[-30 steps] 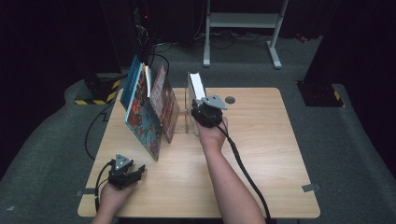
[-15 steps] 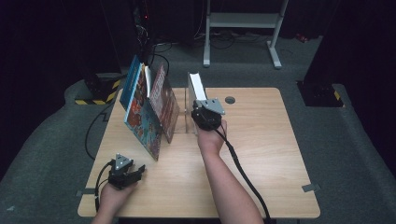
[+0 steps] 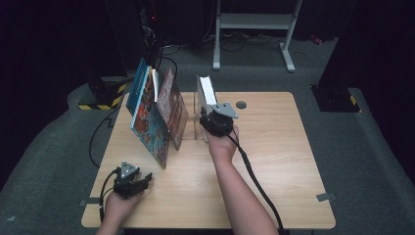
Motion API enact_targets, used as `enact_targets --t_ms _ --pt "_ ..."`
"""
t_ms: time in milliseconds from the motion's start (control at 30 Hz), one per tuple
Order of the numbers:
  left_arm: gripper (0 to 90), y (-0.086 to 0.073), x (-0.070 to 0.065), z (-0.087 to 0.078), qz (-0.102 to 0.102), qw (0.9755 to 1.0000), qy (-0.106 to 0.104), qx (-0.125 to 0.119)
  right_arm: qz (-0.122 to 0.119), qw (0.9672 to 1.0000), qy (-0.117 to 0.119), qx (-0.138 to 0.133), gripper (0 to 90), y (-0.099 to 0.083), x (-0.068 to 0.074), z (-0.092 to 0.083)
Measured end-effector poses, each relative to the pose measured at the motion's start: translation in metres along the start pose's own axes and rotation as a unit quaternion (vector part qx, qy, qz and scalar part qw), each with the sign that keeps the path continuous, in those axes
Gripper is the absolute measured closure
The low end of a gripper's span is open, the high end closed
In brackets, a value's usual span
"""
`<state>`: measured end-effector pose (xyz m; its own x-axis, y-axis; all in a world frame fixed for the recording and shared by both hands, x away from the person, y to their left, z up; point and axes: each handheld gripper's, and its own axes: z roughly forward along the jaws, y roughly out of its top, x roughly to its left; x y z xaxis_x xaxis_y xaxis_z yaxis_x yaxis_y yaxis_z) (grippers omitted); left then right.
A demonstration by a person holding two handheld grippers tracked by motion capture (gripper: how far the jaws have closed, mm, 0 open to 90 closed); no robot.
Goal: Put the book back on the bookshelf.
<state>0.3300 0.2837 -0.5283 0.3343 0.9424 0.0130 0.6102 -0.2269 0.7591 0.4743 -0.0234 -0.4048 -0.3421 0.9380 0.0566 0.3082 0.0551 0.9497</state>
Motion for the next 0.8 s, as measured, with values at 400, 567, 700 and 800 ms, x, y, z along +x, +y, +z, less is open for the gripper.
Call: enact_targets --t_ms 400,567,700,800 --pt "41.2 0.0 0.0 0.0 0.0 1.0 -0.002 0.001 -0.005 0.9996 0.025 0.008 33.1 -0.006 -0.006 -0.004" --pt "40.4 0.0 0.0 0.0 0.001 1.0 -0.004 0.0 -0.009 0.9995 0.029 0.013 32.0 -0.012 -0.006 -0.009" --pt "39.9 0.0 0.0 0.001 0.002 1.0 -0.004 0.0 -0.014 0.9993 0.032 0.016 31.8 -0.017 -0.007 -0.013" --pt "39.7 0.0 0.0 0.001 0.002 1.0 -0.003 0.0 -0.015 0.9991 0.036 0.018 31.6 -0.021 -0.007 -0.017"
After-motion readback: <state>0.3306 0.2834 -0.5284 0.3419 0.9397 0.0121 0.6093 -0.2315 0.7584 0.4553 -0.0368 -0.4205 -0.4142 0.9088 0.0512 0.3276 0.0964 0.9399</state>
